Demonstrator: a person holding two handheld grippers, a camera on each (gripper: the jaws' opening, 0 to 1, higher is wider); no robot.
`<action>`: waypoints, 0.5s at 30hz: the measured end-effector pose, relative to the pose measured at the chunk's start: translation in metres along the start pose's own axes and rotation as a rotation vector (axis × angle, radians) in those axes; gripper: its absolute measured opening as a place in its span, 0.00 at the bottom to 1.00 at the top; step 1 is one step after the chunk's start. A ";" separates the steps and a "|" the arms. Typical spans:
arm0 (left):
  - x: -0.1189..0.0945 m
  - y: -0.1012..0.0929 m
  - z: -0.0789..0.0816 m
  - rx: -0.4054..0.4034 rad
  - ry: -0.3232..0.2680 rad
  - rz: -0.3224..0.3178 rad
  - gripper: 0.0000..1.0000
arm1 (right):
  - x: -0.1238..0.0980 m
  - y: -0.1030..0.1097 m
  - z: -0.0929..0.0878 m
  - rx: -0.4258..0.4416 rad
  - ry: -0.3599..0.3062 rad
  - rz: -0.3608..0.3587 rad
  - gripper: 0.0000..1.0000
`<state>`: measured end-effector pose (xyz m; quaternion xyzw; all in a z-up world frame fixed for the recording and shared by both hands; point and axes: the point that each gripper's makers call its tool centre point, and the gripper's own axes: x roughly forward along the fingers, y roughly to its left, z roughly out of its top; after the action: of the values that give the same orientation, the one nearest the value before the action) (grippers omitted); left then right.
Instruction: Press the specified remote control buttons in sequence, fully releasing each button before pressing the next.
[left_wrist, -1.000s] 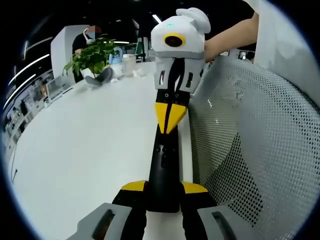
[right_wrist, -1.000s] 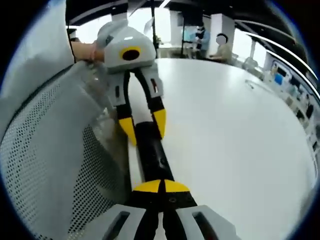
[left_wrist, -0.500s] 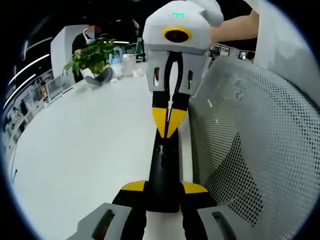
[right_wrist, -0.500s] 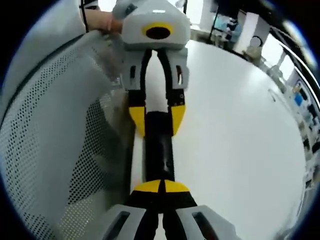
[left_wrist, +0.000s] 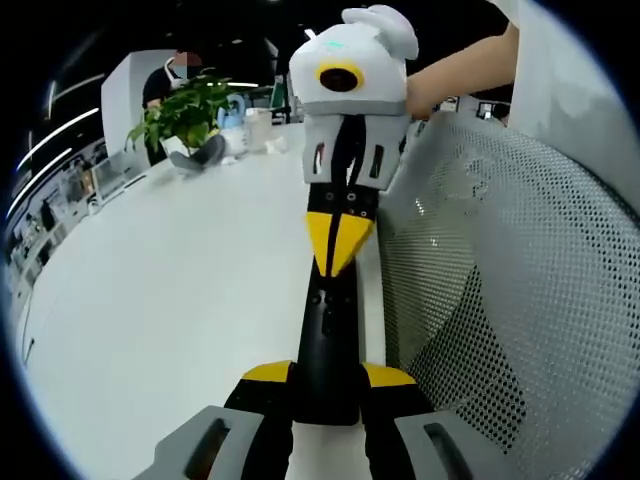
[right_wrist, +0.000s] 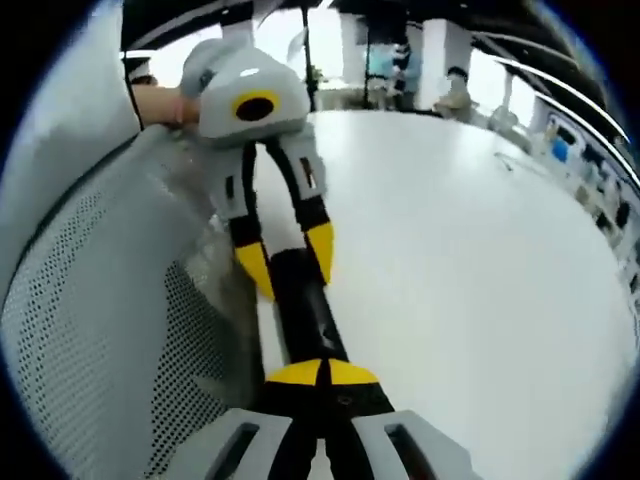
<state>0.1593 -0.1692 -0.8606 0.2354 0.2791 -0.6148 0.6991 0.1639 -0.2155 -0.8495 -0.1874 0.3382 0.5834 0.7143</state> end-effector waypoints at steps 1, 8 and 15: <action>0.000 0.000 0.000 0.000 0.000 0.000 0.25 | 0.000 0.001 0.001 0.013 -0.013 0.003 0.00; 0.000 0.000 0.000 -0.002 -0.001 0.001 0.25 | 0.002 0.002 0.003 -0.007 -0.015 0.036 0.00; 0.000 0.000 0.000 -0.003 0.000 0.001 0.25 | 0.005 0.005 0.000 -0.329 0.124 0.006 0.00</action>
<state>0.1595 -0.1693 -0.8607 0.2343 0.2798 -0.6140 0.6999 0.1597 -0.2108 -0.8517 -0.3366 0.2820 0.6203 0.6500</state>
